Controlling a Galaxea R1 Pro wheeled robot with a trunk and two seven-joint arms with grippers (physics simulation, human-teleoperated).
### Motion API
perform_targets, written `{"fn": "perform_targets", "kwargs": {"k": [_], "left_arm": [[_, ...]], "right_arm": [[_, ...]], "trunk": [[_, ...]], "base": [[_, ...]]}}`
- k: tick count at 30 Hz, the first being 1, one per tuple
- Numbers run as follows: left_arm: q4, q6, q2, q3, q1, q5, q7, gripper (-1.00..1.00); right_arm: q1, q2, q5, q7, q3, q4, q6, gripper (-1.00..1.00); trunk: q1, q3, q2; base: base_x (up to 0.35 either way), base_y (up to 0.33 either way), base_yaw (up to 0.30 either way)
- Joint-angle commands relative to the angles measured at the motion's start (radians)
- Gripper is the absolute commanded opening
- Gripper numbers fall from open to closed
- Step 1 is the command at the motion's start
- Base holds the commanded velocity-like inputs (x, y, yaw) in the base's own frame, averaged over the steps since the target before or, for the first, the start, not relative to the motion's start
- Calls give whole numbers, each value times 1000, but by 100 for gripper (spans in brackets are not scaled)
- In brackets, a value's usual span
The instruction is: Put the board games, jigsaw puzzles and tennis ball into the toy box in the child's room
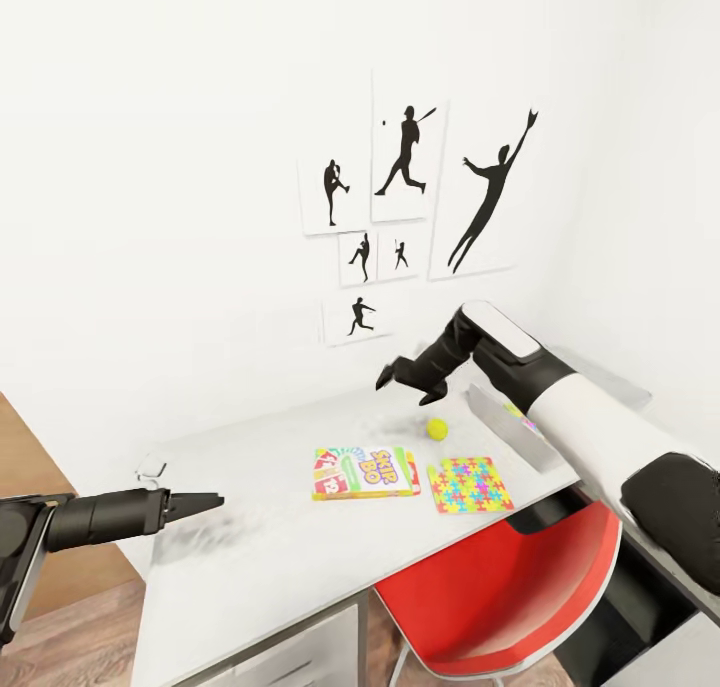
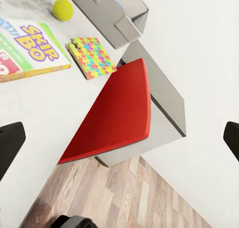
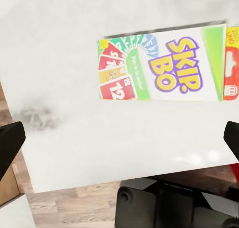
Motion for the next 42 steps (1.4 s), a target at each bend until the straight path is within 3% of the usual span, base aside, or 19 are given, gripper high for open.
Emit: {"fn": "perform_targets", "kwargs": {"k": [1,9,16,20,24,35,42], "left_arm": [[-1,10,0,2,-1,-8,-8,100],[-1,10,0,4,-1,-8,-8,100],[-1,10,0,5,-1,-8,-8,100],[-1,10,0,12,-1,-8,-8,100],[-1,10,0,20,-1,-8,-8,100],[-1,10,0,24,-1,-9,-8,100],[-1,10,0,24,-1,-8,-8,100]], "right_arm": [[-4,15,-9,-34,3,0,0,100],[-5,83,19,-141,4,9,0,100],[-3,107,136,-195,7,44,-29,100],[1,131,238,-194,5,52,-90,100],[3,147,279,-192,7,54,-135,100],[4,163,299,-197,11,53,-156,100],[4,212,303,-200,16,56,-157,100]], "trunk": [[1,-2,-2],[1,-2,-2],[1,-2,-2],[1,-2,-2],[1,-2,-2],[1,-2,-2],[1,-2,-2]], "base": [[0,6,0],[0,2,0],[0,0,0],[0,0,0],[0,0,0],[0,0,0],[0,0,0]]}}
